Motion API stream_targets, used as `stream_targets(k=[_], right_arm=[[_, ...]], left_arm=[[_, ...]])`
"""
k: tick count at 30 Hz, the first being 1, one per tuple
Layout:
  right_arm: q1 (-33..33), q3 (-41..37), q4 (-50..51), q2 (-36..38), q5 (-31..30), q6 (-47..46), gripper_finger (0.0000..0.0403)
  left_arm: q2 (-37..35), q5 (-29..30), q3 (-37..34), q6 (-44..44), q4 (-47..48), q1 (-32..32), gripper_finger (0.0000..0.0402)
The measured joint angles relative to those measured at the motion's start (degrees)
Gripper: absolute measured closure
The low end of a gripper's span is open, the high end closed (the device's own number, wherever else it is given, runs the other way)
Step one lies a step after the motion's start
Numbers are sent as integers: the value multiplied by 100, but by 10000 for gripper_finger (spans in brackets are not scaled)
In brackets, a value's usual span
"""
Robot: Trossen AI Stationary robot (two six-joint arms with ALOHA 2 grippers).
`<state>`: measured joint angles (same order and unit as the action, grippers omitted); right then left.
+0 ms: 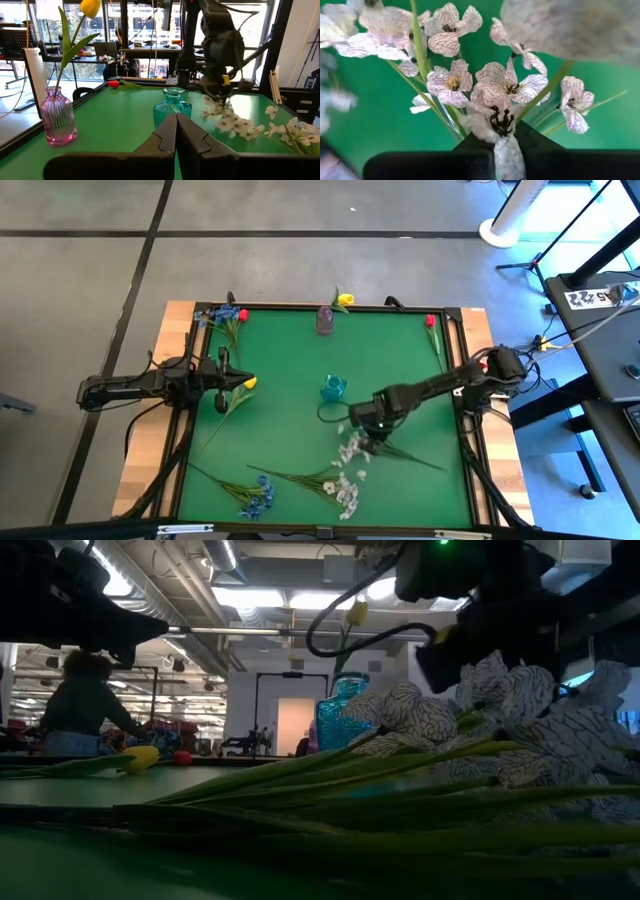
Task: Sort flowers into vase by color
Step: Put the right white flower into the violet vase
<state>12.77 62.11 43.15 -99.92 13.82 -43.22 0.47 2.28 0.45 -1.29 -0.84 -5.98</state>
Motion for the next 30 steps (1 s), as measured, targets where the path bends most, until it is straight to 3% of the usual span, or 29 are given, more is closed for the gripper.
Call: stream_targets(k=[7, 14, 25, 30], right_arm=[[-39, 4, -98, -56, -32, 25, 384], [209, 11, -167, -169, 498, 542, 364], [850, 6, 224, -160, 711, 604, 164], [1178, 15, 36, -255, 527, 837, 108]], left_arm=[[0, -1, 0, 0, 1, 2, 401], [0, -1, 0, -1, 1, 1, 401], [0, -1, 0, 0, 0, 0, 401], [0, 0, 0, -1, 0, 2, 401]])
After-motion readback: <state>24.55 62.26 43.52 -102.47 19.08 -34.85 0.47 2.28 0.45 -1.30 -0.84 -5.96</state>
